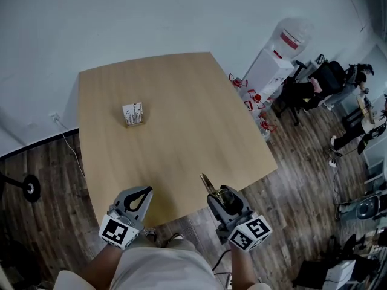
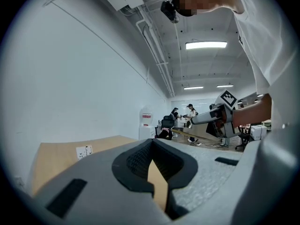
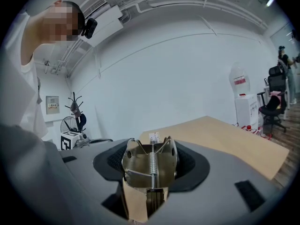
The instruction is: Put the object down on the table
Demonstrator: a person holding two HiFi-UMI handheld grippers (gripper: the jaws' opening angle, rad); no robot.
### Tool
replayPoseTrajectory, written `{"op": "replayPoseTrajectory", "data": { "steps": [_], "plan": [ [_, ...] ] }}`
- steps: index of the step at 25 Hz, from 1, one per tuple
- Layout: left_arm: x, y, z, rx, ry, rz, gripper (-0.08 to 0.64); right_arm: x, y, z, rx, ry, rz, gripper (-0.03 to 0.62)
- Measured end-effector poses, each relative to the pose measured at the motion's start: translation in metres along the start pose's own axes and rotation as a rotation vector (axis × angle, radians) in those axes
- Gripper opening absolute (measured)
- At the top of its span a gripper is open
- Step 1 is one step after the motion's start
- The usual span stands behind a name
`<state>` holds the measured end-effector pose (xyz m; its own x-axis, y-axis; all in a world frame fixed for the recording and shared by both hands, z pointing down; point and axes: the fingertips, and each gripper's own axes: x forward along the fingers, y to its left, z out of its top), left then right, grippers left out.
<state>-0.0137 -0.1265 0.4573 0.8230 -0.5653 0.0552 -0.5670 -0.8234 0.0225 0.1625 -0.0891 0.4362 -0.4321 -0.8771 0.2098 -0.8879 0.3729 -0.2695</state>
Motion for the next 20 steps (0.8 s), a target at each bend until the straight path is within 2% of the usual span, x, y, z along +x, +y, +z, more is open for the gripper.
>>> {"op": "replayPoseTrajectory", "data": {
  "steps": [3, 11, 17, 20],
  "plan": [
    [0.009, 0.000, -0.003, 0.018, 0.002, -0.007, 0.005, 0.008, -0.011, -0.006, 0.012, 0.008, 0.003, 0.221],
    [0.020, 0.005, -0.004, -0.009, -0.004, 0.013, 0.005, 0.031, -0.035, -0.020, 0.027, 0.058, 0.025, 0.221],
    [0.024, 0.011, -0.018, -0.026, 0.021, 0.021, 0.005, 0.050, -0.064, -0.048, 0.122, 0.111, 0.015, 0.221],
    [0.026, 0.009, -0.028, -0.039, 0.038, 0.016, 0.005, 0.061, -0.075, -0.068, 0.131, 0.162, 0.029, 0.221]
  ]
}}
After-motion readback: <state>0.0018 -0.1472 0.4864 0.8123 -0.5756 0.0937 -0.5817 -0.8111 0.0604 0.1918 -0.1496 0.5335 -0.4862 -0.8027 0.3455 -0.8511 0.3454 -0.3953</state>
